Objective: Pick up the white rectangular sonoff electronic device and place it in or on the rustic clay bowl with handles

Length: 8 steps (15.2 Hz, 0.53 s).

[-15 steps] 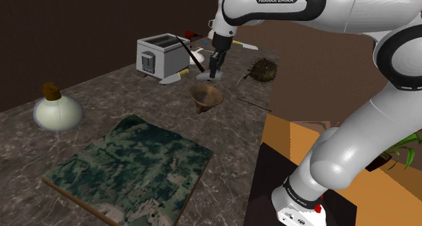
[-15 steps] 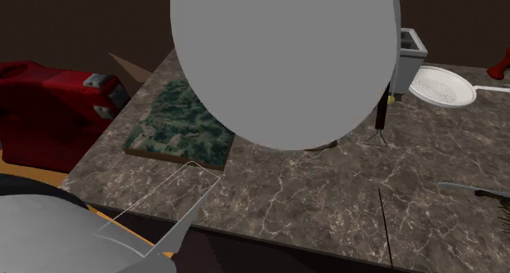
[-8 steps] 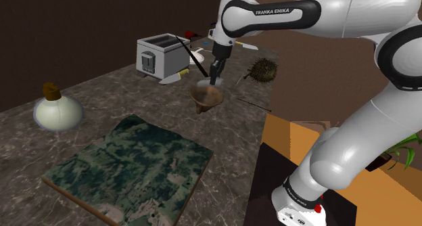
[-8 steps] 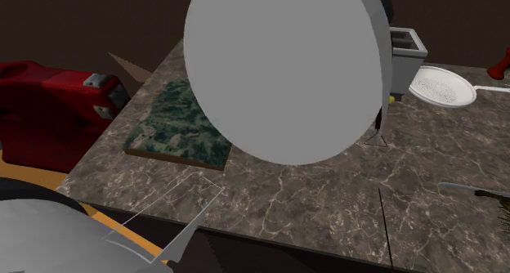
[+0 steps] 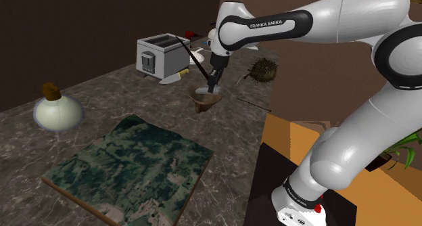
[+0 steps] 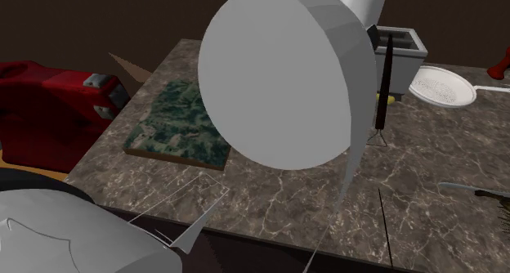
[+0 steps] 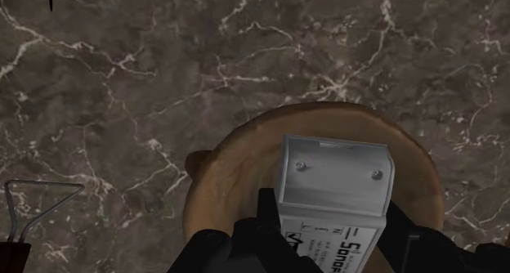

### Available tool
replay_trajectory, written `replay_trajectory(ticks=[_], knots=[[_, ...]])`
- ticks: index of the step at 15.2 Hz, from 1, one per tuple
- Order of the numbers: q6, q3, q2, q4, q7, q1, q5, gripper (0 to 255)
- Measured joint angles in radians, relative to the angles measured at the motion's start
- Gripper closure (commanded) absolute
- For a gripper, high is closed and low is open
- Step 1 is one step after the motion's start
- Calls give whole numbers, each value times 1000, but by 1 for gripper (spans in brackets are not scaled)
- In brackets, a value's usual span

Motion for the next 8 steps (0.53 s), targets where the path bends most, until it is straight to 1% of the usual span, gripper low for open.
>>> replay_trajectory(ticks=[6, 7, 8], knots=[[10, -1, 2, -8, -1, 0, 0, 255], [10, -1, 2, -8, -1, 0, 0, 0], [10, -1, 1, -9, -1, 0, 0, 0]])
